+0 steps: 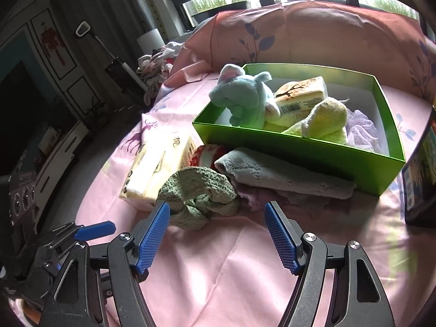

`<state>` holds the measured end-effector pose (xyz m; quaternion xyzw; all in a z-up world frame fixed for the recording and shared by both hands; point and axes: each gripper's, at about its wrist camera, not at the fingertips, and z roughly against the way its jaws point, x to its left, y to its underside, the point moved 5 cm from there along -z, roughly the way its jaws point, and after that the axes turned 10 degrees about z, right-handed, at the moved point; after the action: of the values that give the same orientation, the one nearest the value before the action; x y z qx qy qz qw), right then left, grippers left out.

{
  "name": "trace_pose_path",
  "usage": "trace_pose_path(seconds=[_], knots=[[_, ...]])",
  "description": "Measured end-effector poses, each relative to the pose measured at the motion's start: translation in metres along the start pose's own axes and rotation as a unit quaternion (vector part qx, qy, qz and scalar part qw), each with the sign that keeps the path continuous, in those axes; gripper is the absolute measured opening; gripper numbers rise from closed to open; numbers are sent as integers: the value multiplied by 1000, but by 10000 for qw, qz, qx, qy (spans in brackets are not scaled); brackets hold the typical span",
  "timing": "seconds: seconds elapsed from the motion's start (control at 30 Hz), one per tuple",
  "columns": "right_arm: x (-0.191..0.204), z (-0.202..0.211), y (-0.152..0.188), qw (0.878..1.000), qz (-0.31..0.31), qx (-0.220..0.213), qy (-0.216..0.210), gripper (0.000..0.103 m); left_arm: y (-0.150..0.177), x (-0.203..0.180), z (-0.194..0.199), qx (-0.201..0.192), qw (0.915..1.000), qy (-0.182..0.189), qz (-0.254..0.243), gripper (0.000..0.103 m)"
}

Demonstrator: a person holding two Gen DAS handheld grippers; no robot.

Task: Organize soft objects
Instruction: 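Move the right gripper to the green knitted cloth and grasp it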

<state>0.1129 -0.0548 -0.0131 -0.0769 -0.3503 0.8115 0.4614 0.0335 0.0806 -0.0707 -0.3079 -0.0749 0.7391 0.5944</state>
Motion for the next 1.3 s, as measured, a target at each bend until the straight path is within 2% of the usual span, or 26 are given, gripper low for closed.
trace_pose_path(seconds=[0.07, 0.13, 0.2, 0.27, 0.33, 0.43, 0.57, 0.73, 0.8, 0.83, 0.87, 0.9, 0.93, 0.97, 1.07, 1.3], knots=[[2, -12, -7, 10000, 71, -20, -9, 74, -1, 4, 0, -8, 10000, 11, 27, 102], [2, -22, -11, 9999, 103, 16, -54, 65, -3, 6, -1, -1, 10000, 24, 57, 102], [2, -32, -11, 9996, 65, 133, -229, 22, -4, 8, -2, 11, 10000, 34, 73, 102], [3, -32, -7, 9991, -46, 138, -388, 10, -4, 8, -2, 27, 9999, 69, 82, 102], [3, -21, -1, 9993, -18, 27, -364, 9, -3, 7, -3, 53, 9998, 153, 86, 102], [-3, 5, 15, 9995, -104, -58, -309, 9, -2, 0, -2, 100, 9991, 400, 69, 102], [-18, 34, 49, 9991, -215, 189, -304, 8, 3, -22, -3, 250, 9948, 983, 45, 102], [-29, 58, 95, 9970, -426, 484, -437, 9, 19, -62, -16, 647, 9883, 1376, -145, 102], [-30, 63, 108, 9957, -488, 625, -483, 11, 26, -76, -21, 735, 9868, 1418, -272, 102], [-32, 64, 114, 9954, -481, 715, -417, 14, 28, -82, -24, 775, 9865, 1406, -328, 102], [-33, 64, 117, 9953, -463, 782, -327, 25, 30, -87, -27, 820, 9860, 1405, -366, 101], [-35, 65, 120, 9954, -470, 793, -266, 44, 32, -89, -31, 867, 9857, 1393, -380, 101], [-35, 66, 121, 9956, -489, 758, -253, 53, 33, -91, -34, 942, 9856, 1348, -385, 100], [-35, 67, 120, 9960, -503, 684, -285, 64, 35, -91, -39, 1005, 9859, 1290, -369, 97], [-30, 65, 115, 9963, -417, 540, -518, 65, 40, -85, -50, 1254, 9849, 1183, -165, 84], [-12, 35, 118, 9960, 132, 799, -374, 64, 43, -70, -57, 1377, 9863, 903, 92, 42]])
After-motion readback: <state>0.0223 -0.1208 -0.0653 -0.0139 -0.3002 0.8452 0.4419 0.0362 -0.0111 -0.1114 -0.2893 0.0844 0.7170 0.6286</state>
